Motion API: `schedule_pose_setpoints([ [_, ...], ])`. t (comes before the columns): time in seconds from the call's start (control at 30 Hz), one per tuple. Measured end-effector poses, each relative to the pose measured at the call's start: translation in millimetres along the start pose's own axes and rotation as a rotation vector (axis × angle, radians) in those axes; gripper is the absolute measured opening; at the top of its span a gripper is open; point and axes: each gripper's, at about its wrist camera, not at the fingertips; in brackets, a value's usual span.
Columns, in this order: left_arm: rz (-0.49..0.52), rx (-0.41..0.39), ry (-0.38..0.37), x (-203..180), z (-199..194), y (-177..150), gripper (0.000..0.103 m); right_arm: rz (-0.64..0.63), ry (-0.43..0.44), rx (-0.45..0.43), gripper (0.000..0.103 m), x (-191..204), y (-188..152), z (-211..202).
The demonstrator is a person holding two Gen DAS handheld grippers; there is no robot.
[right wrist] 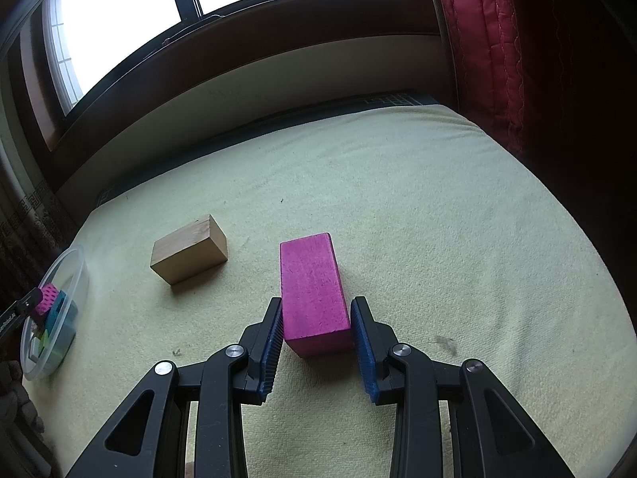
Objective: Organize rigid objects
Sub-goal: 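Drop the magenta block into the container and open the left gripper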
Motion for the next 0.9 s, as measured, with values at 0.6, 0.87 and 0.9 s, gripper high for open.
schedule_pose_setpoints([
  [0.6, 0.016, -0.034, 0.021, -2, -10, 0, 0.072, 0.01, 0.002, 0.013, 0.04, -3, 0, 2],
  [0.87, 0.029, -0.063, 0.02, -6, -18, 2, 0.078, -0.001, -0.015, 0.023, 0.042, 2, -2, 2],
  [0.9, 0.025, -0.064, 0.016, -5, -19, 2, 0.078, -0.003, -0.017, 0.024, 0.042, 3, -2, 2],
])
Point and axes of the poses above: each gripper's, at about its wrist camera, not at the fingertips, and z roughly the way its jaws point, x to its left, y to its top, and after that the axes turned 13 degrees about -x, right-handed
